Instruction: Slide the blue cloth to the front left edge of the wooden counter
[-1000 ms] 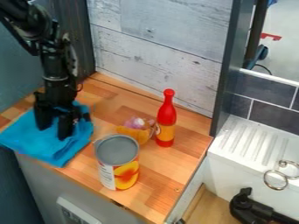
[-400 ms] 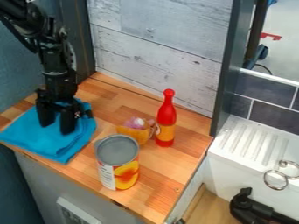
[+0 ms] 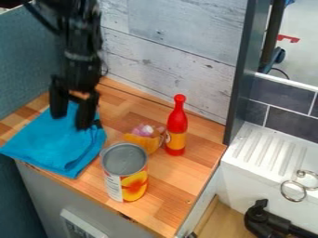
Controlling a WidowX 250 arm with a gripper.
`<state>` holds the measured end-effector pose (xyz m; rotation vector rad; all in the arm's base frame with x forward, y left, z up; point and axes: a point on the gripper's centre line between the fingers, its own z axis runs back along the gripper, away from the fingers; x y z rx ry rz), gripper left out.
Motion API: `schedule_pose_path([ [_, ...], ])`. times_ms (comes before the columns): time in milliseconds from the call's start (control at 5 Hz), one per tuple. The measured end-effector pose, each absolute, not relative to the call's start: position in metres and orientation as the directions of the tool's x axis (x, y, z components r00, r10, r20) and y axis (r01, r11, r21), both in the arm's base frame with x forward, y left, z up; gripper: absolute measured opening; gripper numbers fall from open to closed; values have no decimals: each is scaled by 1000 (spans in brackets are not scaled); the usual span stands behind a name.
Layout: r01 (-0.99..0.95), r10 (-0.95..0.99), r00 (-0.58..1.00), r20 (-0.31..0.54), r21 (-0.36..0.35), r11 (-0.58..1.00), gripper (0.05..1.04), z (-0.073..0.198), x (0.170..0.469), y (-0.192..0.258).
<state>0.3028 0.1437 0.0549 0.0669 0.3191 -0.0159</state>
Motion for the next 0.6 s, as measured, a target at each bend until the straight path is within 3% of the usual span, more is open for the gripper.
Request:
schedule_pose_path([
  [200, -5, 33, 969, -246, 114, 993, 1001, 96, 299, 139],
  [600, 53, -39, 992, -124, 109, 993, 1001, 149, 291, 108],
])
